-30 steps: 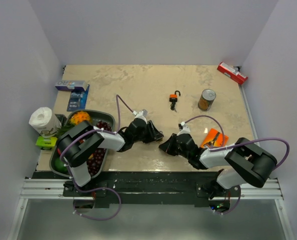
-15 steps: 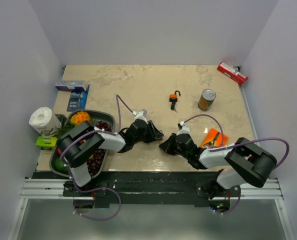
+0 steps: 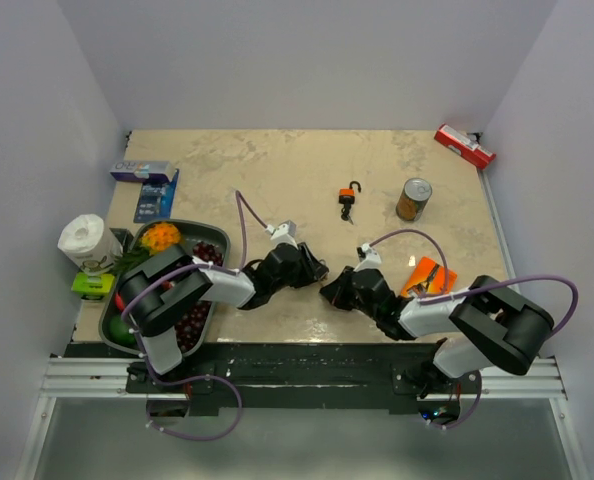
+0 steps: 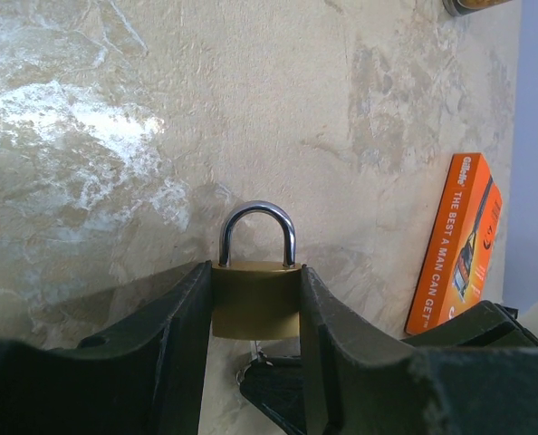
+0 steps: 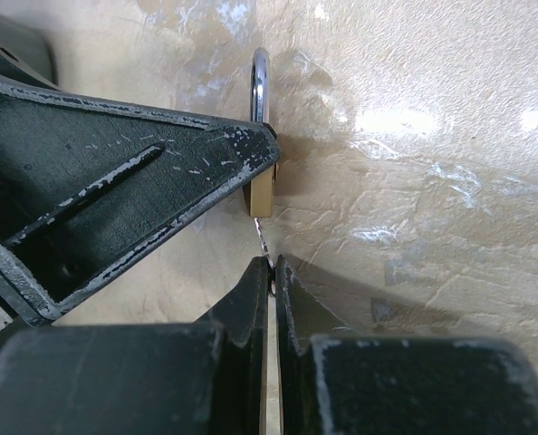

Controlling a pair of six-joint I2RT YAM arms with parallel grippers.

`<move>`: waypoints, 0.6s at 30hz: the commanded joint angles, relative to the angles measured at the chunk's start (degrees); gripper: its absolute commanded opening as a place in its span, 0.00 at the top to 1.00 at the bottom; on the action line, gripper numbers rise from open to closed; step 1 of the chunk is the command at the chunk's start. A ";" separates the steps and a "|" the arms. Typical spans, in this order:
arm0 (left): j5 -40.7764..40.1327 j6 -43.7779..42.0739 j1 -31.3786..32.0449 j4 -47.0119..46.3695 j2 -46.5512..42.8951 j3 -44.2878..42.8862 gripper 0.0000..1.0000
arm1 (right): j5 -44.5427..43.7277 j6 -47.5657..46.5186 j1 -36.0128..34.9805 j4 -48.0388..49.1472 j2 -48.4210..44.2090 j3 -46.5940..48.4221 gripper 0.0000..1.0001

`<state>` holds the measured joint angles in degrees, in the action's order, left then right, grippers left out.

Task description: Unlock with the key

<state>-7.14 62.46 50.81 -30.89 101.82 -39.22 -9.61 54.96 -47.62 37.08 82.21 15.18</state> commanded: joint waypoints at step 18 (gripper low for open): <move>1.69 2.94 5.53 -0.31 2.42 2.57 1.00 | -10.26 -2.49 0.68 13.90 -0.39 -0.50 1.00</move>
<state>-10.85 65.41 52.66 -33.80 103.02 -38.65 -11.14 53.80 -47.72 40.36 82.24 13.52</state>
